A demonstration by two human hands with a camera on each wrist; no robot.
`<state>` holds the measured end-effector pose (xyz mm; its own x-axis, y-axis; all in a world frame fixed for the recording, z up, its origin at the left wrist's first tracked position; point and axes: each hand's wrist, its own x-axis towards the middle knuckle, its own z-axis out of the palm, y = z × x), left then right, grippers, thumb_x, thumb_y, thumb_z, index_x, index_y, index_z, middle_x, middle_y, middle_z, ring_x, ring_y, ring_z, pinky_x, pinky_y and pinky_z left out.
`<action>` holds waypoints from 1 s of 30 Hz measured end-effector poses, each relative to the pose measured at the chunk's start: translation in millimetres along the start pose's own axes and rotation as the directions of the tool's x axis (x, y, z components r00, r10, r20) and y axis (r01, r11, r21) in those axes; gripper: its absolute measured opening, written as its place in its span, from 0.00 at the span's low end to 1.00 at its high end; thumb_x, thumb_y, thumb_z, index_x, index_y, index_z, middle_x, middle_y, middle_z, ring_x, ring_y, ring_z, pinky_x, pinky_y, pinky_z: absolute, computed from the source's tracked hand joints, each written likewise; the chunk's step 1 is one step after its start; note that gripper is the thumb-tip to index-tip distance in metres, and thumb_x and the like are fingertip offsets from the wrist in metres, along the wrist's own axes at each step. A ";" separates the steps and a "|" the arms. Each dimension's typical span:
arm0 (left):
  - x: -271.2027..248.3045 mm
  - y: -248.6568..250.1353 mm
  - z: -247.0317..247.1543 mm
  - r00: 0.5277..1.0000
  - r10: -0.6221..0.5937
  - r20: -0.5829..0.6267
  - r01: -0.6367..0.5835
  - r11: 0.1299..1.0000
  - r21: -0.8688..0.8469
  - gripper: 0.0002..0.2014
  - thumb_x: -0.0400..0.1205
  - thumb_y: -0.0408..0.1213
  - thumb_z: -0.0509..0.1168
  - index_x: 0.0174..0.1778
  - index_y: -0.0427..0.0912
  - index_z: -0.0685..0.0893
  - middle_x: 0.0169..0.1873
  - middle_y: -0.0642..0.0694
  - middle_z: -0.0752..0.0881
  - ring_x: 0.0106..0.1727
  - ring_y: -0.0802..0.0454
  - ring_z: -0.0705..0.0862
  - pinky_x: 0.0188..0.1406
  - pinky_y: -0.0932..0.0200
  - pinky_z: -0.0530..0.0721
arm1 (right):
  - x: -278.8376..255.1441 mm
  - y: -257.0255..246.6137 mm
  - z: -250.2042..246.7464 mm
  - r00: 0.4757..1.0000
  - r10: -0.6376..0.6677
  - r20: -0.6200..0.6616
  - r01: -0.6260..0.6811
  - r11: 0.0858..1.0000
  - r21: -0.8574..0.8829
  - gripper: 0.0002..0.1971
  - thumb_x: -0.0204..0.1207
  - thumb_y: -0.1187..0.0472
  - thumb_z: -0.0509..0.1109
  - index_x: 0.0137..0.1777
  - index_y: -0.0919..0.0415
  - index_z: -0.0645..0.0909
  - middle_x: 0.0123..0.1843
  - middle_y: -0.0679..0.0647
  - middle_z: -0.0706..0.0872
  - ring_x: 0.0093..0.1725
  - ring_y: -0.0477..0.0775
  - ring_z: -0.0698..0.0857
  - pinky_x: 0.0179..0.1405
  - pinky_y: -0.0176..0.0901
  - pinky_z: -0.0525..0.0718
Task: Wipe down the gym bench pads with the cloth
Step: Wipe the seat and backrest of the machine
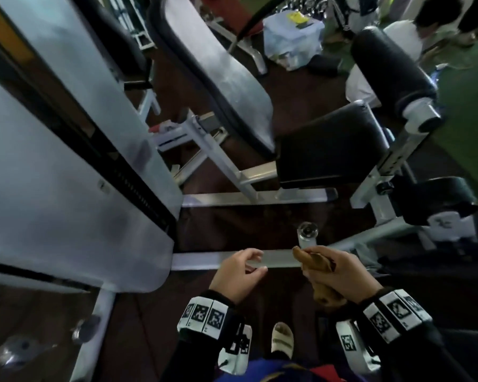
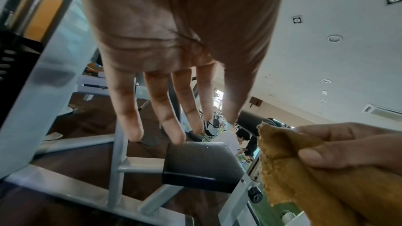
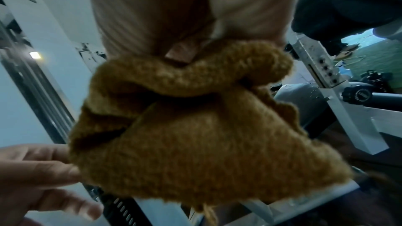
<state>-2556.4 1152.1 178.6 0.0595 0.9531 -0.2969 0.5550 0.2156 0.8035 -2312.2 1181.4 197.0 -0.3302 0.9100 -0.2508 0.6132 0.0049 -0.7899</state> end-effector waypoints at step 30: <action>289.1 37.4 -90.2 0.864 0.152 0.480 -0.261 0.950 0.168 0.15 0.78 0.43 0.71 0.61 0.53 0.82 0.52 0.58 0.84 0.49 0.61 0.84 0.57 0.59 0.83 | 175.5 -21.8 -21.2 0.862 0.367 -0.350 -0.290 0.923 0.254 0.22 0.64 0.61 0.81 0.52 0.35 0.82 0.44 0.42 0.90 0.45 0.35 0.86 0.47 0.27 0.82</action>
<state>-2593.3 1454.8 169.4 0.5345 0.7540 -0.3820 0.6516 -0.0798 0.7543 -2368.3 1349.8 182.0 0.1915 0.9311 -0.3105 0.4789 -0.3648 -0.7985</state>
